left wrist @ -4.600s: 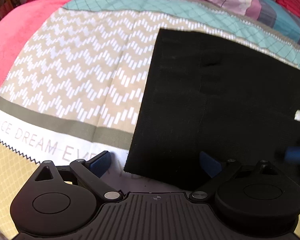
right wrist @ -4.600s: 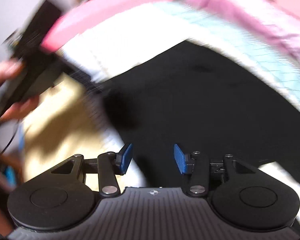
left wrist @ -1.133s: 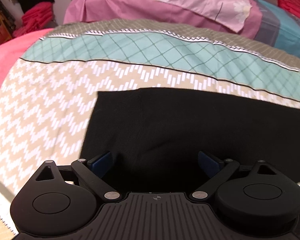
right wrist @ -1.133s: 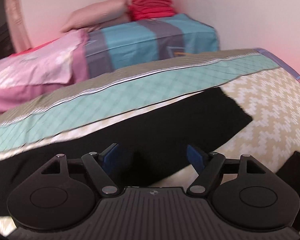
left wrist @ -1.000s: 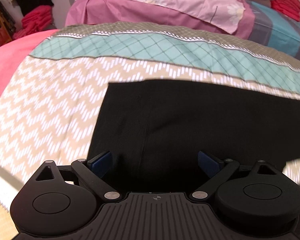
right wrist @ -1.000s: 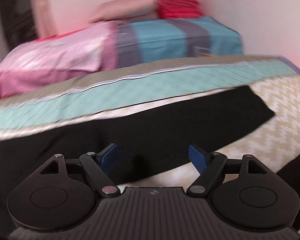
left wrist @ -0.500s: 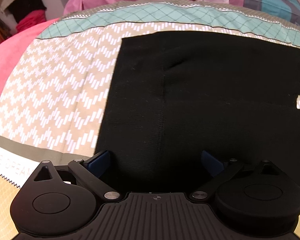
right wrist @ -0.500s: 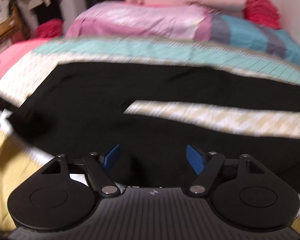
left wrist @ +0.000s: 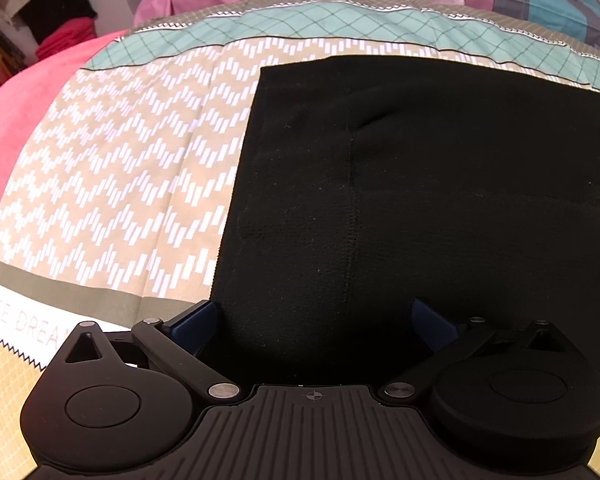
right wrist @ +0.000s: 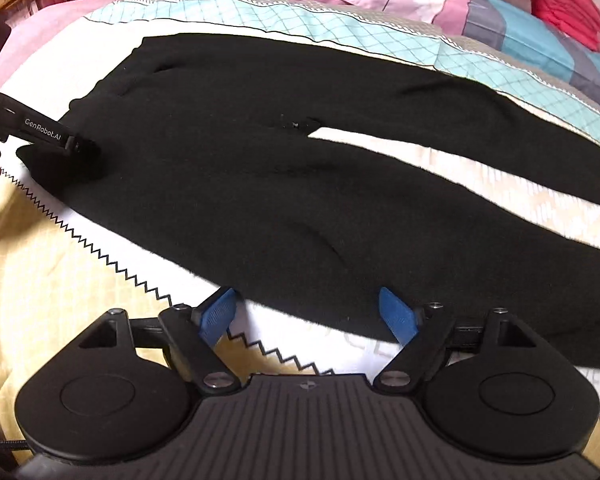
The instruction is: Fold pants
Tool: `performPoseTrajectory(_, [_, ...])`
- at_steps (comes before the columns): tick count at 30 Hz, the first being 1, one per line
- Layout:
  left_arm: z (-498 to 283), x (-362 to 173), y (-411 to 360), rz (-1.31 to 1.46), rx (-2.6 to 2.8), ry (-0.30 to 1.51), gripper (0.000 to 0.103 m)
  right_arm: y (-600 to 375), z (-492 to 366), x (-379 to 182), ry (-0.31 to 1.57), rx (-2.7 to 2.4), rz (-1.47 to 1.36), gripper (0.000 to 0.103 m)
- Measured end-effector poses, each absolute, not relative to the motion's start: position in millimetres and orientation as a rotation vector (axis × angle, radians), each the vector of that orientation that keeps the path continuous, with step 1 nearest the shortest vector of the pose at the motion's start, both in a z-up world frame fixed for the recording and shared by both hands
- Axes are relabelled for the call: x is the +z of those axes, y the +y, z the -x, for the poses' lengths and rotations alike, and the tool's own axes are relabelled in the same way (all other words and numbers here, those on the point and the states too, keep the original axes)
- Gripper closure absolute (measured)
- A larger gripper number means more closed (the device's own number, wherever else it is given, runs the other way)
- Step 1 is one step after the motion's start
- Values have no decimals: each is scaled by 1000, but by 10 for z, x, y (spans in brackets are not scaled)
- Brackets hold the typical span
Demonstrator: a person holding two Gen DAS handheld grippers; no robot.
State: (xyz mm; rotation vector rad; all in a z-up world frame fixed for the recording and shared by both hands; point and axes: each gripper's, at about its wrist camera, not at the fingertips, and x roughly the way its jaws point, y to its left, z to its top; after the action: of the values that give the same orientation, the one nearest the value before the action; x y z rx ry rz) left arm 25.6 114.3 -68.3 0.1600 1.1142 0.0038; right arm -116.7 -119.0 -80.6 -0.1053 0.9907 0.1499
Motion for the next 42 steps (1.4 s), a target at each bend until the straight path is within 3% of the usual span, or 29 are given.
performPoseTrajectory(10, [-264,-668,1169,-167,-16,1120,0,-1242,1136,-809,1039,176,93,17])
performPoseTrajectory(11, [-268,-645,1178,-162,-15,1126,0,-1275,1148,-775,1039,179,92,20])
performPoseTrajectory(12, [-265,-597,1187,-150,-21,1124,0,-1315,1167,-722,1016,166,80,30])
performPoseTrajectory(13, [-254,-534,1189,-136,-39,1111,0,-1371,1182,-671,987,149,56,32])
performPoseTrajectory(18, [-245,-297,1014,-112,-115,1018,0,-1628,1082,-622,930,-38,-18,32])
performPoseTrajectory(25, [-281,-666,722,-229,-116,1113,0,-1592,1136,-749,979,-24,86,28])
performPoseTrajectory(31, [-291,-693,809,-215,-91,1122,0,-1848,1163,-597,883,-137,44,30])
performPoseTrajectory(38, [-321,-710,830,-215,-81,1127,0,-2169,1216,-667,983,-96,-8,28])
performPoseTrajectory(42, [-363,-728,830,-214,-65,1135,0,-2480,1363,-495,854,-185,-73,28])
